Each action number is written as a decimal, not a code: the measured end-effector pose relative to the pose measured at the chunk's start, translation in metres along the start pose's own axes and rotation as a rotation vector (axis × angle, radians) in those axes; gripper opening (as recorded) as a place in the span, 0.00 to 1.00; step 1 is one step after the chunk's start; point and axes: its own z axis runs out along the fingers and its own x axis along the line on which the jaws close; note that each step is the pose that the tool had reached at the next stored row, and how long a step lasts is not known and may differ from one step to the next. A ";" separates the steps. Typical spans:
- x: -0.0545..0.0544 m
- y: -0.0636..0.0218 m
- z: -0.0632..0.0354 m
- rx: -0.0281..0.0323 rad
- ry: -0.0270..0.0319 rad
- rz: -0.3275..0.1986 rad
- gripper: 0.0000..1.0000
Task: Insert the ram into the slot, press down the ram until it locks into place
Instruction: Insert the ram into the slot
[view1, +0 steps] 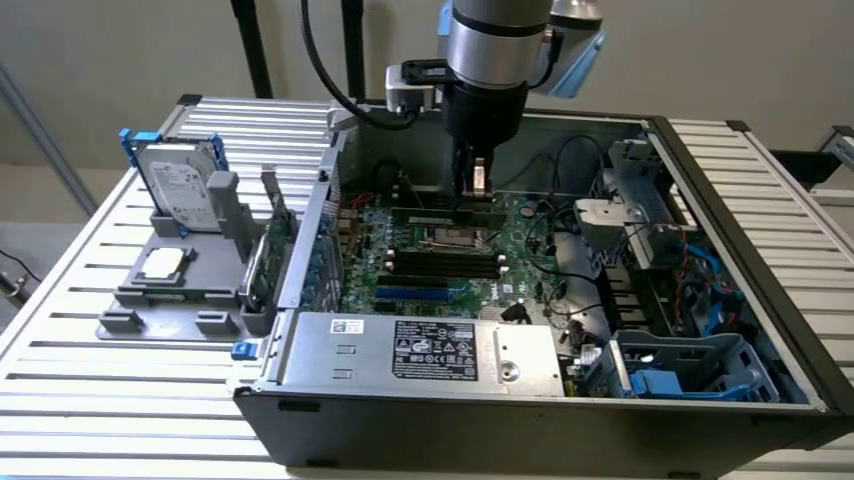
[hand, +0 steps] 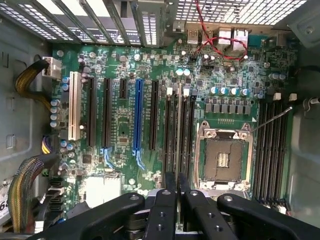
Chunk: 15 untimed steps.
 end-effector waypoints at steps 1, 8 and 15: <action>0.000 0.0000 0.0017 0.0000 0.0000 0.000 0.13; 0.000 -0.0003 0.0145 0.0000 0.0000 0.001 0.13; 0.000 -0.0009 0.0272 0.0000 -0.0001 0.001 0.13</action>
